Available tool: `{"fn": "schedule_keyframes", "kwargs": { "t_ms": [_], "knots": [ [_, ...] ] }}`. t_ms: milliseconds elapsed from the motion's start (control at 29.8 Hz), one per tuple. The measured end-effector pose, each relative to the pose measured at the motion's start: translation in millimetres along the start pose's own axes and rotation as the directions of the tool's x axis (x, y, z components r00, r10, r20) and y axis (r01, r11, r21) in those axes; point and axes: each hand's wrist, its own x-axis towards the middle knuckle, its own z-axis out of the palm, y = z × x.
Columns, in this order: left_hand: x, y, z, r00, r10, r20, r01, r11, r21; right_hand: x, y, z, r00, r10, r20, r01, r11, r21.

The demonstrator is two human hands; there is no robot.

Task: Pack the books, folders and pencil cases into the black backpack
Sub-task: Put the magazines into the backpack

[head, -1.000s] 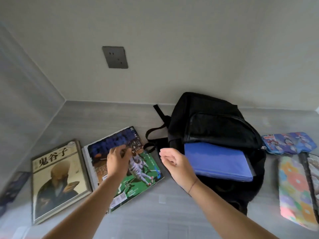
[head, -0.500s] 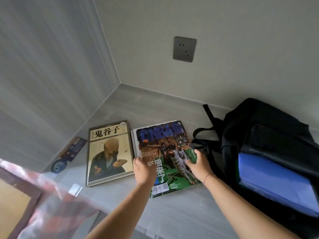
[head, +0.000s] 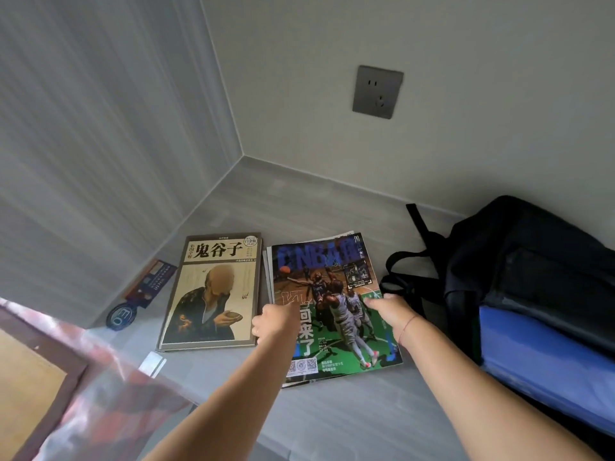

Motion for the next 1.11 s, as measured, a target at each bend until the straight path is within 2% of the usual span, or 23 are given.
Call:
{"fn": "schedule_keyframes", "kwargs": {
  "t_ms": [168,268,369,503,570,704,771,838,939,1006,1106],
  "knots": [
    [4,7,-3,0.997,-0.073,0.016,0.073,0.997,0.008,17,14,5,0.998,-0.028,0.064,0.031,0.999,-0.042],
    [8,4,1,0.994,-0.089,0.069,0.099,0.983,-0.156,0,10,-1,0.997,-0.037,0.072,0.032,0.998,0.060],
    [8,0,3,0.993,0.004,0.120,0.038,0.939,-0.342,-16,12,-8,0.992,-0.035,0.119,0.011,0.979,0.203],
    [4,-8,-3,0.976,0.160,0.146,-0.066,0.863,-0.500,-28,21,-12,0.984,-0.107,0.139,0.050,0.931,0.361],
    [3,-10,-13,0.924,0.300,0.236,-0.126,0.824,-0.552,-31,21,-16,0.978,-0.174,0.118,0.109,0.899,0.424],
    [1,-2,-46,0.716,0.597,0.360,-0.238,0.695,-0.679,-38,5,-26,0.928,-0.363,0.082,0.281,0.828,0.486],
    [2,3,-60,0.607,0.696,0.383,-0.279,0.638,-0.718,-40,-6,-30,0.898,-0.430,0.092,0.330,0.797,0.506],
    [3,3,-69,0.540,0.741,0.398,-0.327,0.621,-0.712,-42,-13,-32,0.881,-0.460,0.111,0.343,0.783,0.519],
    [1,-2,-75,0.475,0.767,0.432,-0.358,0.617,-0.701,-47,-16,-32,0.862,-0.487,0.143,0.349,0.773,0.529],
    [-4,-3,-79,0.445,0.777,0.446,-0.369,0.613,-0.699,-49,-17,-30,0.857,-0.503,0.109,0.365,0.744,0.560],
    [-5,-2,-81,0.457,0.766,0.452,-0.396,0.630,-0.668,-53,-16,-28,0.848,-0.525,0.075,0.381,0.701,0.602]
  ]
}}
